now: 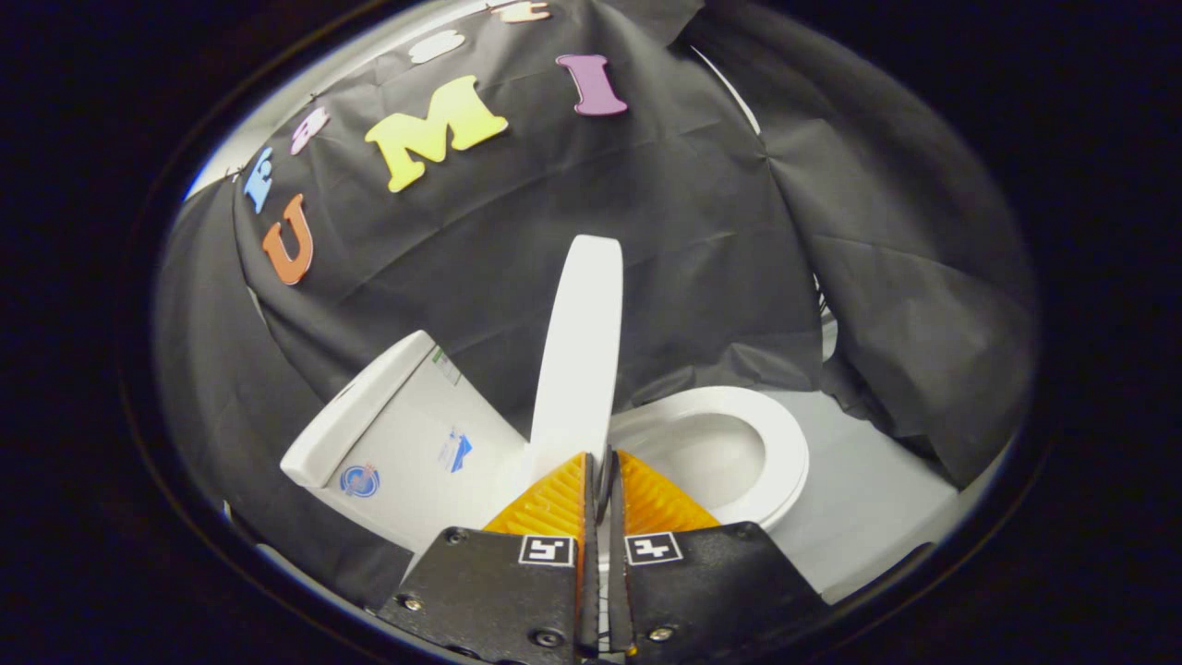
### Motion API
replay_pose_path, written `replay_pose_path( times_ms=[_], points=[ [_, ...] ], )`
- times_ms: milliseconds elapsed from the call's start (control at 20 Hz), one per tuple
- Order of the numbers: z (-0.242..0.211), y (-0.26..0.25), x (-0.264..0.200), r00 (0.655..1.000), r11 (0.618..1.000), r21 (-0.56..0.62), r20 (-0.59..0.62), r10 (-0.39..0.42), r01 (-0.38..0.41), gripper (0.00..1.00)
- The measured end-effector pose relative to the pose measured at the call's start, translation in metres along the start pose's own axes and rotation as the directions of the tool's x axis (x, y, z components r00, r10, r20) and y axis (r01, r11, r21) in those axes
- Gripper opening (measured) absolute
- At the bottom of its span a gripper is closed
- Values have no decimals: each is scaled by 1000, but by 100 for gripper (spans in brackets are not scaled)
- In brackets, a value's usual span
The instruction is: Open the toilet lid.
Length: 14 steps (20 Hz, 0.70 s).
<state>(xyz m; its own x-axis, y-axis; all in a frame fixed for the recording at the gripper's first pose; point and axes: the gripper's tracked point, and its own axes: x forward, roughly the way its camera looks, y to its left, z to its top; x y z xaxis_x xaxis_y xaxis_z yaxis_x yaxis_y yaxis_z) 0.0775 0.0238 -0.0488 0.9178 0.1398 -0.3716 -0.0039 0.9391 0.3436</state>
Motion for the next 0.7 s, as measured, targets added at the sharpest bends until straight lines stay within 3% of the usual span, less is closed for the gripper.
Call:
replay_pose_path(
  times_ms=[700],
  points=[
    [4,59,-4,999,988,-154,42,2,4,8]
  ],
)
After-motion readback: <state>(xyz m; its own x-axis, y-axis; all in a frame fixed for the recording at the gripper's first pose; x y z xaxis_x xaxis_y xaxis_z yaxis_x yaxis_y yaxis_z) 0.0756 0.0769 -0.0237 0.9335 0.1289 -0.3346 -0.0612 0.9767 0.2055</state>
